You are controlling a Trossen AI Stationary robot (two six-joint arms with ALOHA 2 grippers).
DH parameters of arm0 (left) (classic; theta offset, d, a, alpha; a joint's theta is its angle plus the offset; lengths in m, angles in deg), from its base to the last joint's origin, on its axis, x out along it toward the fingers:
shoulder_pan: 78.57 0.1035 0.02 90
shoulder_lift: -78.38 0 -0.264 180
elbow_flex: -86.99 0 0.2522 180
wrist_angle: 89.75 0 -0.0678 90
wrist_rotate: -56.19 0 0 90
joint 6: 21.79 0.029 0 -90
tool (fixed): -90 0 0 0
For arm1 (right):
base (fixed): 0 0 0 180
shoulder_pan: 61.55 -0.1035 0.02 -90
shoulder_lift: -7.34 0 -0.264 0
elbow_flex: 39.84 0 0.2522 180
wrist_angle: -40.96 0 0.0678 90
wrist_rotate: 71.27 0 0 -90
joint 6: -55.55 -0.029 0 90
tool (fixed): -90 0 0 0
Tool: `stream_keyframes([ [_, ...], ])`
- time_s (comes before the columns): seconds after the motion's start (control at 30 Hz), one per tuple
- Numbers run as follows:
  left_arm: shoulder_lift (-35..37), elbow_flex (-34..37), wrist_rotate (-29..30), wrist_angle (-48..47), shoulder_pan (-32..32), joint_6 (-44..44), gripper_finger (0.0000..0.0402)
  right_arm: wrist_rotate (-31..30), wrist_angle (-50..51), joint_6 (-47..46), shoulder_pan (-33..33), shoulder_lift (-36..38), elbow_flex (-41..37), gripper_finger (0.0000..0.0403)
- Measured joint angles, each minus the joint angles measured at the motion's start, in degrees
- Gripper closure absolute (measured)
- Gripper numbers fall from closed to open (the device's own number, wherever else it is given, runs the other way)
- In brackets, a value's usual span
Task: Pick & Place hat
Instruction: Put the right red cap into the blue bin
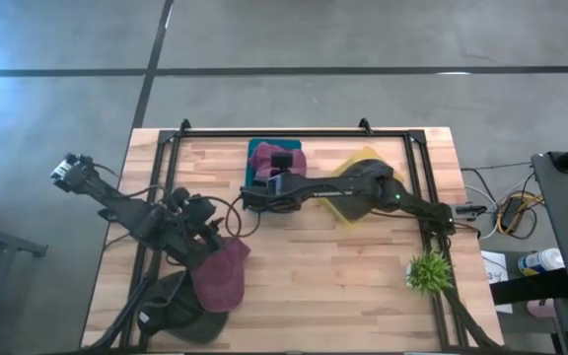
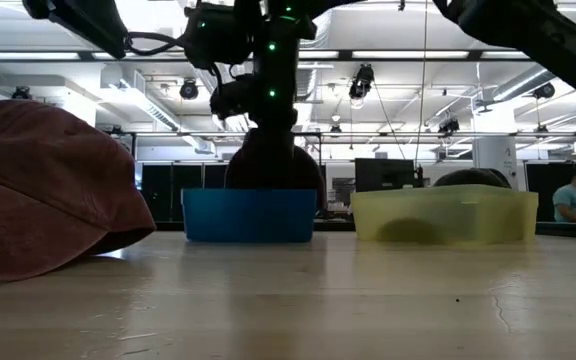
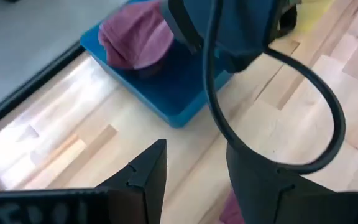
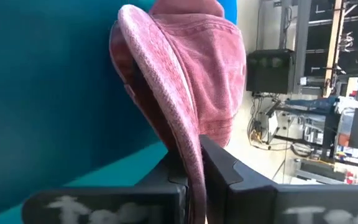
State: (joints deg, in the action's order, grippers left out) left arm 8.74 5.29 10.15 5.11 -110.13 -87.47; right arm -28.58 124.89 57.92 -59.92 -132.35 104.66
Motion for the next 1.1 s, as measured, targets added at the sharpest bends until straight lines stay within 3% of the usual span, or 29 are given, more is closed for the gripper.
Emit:
stream_keyframes([
  [0.17,0.02,0.39,-0.28,0.13,-0.05,0.03,0.0241,-5.45,-0.74,4.79,-1.44,0.19,1.96,0.039],
  [0.37,0.02,2.94,-0.6,0.56,-0.05,0.57,0.0241,-6.65,-3.51,12.91,-2.12,0.5,3.44,0.039],
  [0.5,0.02,4.92,-2.88,1.01,-0.05,-1.43,0.0241,-13.51,-4.14,19.03,-2.91,0.5,3.38,0.039],
  [0.77,0.08,4.76,-2.89,1.86,-0.21,-2.39,0.0241,-10.91,-15.22,23.46,-3.3,0.6,3.89,0.039],
  [0.93,0.11,4.73,-3.59,1.82,-0.21,-2.13,0.0241,-3.89,-20.48,22.15,-3.38,0.34,3.33,0.039],
  [1.1,0.16,4.69,-5.03,1.79,-0.61,-2.09,0.0241,-5.16,-20.18,19.77,-2.52,-1.86,2.95,0.039],
])
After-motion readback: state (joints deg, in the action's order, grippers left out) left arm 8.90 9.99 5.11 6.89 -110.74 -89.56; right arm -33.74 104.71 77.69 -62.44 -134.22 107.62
